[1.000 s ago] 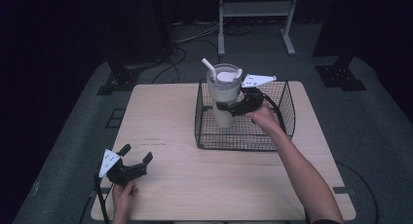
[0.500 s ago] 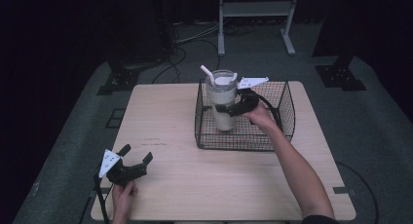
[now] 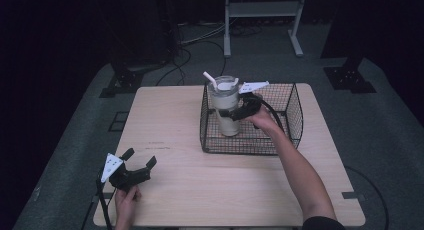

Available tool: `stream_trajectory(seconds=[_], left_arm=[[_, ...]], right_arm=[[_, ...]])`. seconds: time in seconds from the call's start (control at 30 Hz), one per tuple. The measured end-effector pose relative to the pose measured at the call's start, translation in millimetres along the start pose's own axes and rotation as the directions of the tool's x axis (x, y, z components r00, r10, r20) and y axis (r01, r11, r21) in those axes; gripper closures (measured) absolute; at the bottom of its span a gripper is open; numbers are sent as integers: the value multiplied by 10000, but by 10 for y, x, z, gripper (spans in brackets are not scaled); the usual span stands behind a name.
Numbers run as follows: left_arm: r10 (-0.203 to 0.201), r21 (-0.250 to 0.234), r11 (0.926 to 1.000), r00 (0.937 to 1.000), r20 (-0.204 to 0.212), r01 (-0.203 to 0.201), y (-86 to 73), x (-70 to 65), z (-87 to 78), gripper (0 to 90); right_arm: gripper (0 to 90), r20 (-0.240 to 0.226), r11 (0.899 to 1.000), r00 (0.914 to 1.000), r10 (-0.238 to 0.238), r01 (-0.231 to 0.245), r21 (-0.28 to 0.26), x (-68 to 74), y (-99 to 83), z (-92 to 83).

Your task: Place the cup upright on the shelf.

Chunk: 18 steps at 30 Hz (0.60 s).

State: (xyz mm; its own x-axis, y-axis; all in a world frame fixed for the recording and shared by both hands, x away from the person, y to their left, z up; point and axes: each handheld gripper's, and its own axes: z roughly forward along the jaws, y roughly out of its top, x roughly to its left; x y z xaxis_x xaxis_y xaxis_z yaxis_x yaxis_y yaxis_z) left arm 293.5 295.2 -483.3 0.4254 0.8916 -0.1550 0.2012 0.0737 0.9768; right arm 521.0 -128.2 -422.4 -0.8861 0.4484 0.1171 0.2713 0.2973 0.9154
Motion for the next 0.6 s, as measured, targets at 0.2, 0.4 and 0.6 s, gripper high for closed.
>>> stream_trajectory(seconds=[0.2,0.4,0.6], left_arm=[[65,23,10000,10000,-13,-65,0,-1,-3,0],[119,1,9999,9999,-2,-119,-2,-11,0,0],[202,4,9998,9998,7,-202,-2,-19,-5,0]], right_arm=[[72,-95,10000,9999,-61,62,46,-38,-31,-44],[72,-180,10000,9998,-80,80,15,-59,-78,-129],[71,-191,9997,9996,-222,223,22,-43,-85,-137]])
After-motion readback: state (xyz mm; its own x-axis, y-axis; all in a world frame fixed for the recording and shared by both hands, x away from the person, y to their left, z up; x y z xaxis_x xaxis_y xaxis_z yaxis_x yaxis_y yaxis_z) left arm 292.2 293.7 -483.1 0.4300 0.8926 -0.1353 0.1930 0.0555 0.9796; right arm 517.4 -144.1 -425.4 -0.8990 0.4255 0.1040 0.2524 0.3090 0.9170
